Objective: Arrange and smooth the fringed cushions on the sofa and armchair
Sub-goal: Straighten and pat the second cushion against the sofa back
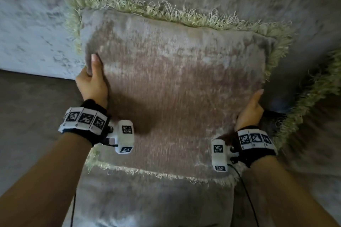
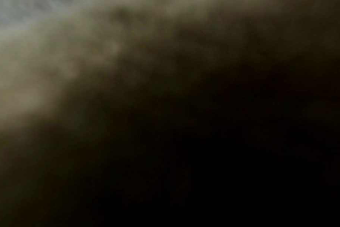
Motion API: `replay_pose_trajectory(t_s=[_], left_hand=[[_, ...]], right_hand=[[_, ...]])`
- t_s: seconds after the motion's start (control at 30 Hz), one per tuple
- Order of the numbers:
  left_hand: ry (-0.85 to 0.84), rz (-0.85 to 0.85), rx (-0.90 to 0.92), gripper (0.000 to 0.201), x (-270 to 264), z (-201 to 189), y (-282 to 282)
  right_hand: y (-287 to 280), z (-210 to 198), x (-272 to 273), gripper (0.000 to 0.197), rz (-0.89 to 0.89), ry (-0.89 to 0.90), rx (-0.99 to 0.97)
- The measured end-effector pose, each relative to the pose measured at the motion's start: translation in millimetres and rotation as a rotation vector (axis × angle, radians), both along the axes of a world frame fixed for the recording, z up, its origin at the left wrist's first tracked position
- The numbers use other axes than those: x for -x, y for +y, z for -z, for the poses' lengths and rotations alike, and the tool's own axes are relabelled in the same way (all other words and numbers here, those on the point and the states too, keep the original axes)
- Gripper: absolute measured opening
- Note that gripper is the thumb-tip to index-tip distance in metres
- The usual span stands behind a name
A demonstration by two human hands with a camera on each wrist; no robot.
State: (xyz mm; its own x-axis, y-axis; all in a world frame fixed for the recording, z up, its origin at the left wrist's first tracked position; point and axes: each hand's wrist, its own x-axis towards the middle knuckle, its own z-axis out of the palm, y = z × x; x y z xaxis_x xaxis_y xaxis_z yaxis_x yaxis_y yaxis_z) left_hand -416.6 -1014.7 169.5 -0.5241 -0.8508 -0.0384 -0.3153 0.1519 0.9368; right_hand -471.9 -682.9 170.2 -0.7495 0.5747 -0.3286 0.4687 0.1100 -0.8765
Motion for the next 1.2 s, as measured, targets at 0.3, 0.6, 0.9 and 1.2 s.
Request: replay_pose_trajectory(t_s=[0.3, 0.6, 0.9, 1.2], left_hand=[[-0.220, -0.067, 0.391, 0.058, 4.6, 0.2, -1.1], [-0.418, 0.616, 0.900, 0.066, 22.9, -13.3, 47.1], [-0.582, 0.736, 0.856, 0.066, 36.4, -12.4, 28.6], [-0.418, 0.769, 0.763, 0.054, -11.4, -109.2, 34.1]], right_hand=[[3.7, 10.6, 6.2, 0.066, -0.213, -0.345, -0.358], [-56.6, -16.5, 19.0, 0.076, -0.733, 0.105, -1.018], [-60.6, -9.1, 34.8, 0.071, -0.957, 0.005, -1.032], [-64.0, -100.8, -12.2, 0.056, -0.836, 0.282, -0.778]])
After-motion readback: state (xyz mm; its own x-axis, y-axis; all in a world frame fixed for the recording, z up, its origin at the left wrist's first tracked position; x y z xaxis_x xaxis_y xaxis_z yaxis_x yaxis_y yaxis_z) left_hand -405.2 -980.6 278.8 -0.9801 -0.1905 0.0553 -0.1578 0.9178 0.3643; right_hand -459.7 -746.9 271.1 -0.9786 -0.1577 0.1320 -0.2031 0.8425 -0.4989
